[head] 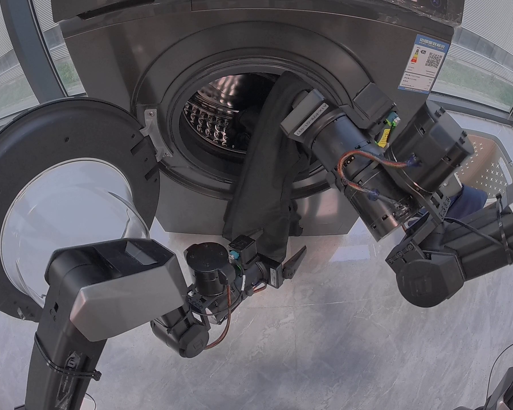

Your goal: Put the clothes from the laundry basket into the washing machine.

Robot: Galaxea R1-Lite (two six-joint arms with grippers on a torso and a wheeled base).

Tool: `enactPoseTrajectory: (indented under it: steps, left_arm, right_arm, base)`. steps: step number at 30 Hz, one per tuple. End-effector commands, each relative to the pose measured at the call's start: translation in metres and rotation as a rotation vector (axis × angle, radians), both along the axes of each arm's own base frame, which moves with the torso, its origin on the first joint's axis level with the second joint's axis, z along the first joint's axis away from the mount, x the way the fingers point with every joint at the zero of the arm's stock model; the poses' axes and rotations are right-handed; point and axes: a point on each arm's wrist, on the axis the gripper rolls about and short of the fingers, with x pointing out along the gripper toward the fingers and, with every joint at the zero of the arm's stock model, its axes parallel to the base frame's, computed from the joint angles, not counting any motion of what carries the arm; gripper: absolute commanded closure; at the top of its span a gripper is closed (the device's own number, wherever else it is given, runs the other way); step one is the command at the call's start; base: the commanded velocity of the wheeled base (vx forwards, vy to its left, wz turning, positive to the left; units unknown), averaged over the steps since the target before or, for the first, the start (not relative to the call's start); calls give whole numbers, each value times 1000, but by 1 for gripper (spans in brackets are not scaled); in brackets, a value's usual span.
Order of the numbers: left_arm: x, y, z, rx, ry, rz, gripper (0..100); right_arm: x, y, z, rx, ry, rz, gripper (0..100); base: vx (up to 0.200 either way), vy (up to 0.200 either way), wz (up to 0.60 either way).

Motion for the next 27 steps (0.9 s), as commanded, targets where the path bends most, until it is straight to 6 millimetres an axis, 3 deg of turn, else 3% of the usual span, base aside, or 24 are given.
enactPoseTrajectory:
  steps: [1,12,21,22,27]
  left_arm:
    - [10,-1,-9,-4,-3,40,0]
    - [20,12,-9,-1,7,135,0]
    - [28,8,-9,-16,-12,138,0]
    - [29,7,-13,-10,-4,138,100]
    - [32,6,-13,-18,-12,140,100]
  right_arm:
    - [0,1,-3,-4,5,0,100]
    - [-1,0,-7,-8,8,-2,100]
    - [-2,0,-7,-6,4,-1,100]
    - [-2,0,-7,-6,4,-1,100]
    - [-3,-1,-9,-10,7,-2,100]
  base:
    - [0,0,0]
    - [0,0,0]
    - [0,0,0]
    - [0,0,0]
    - [0,0,0]
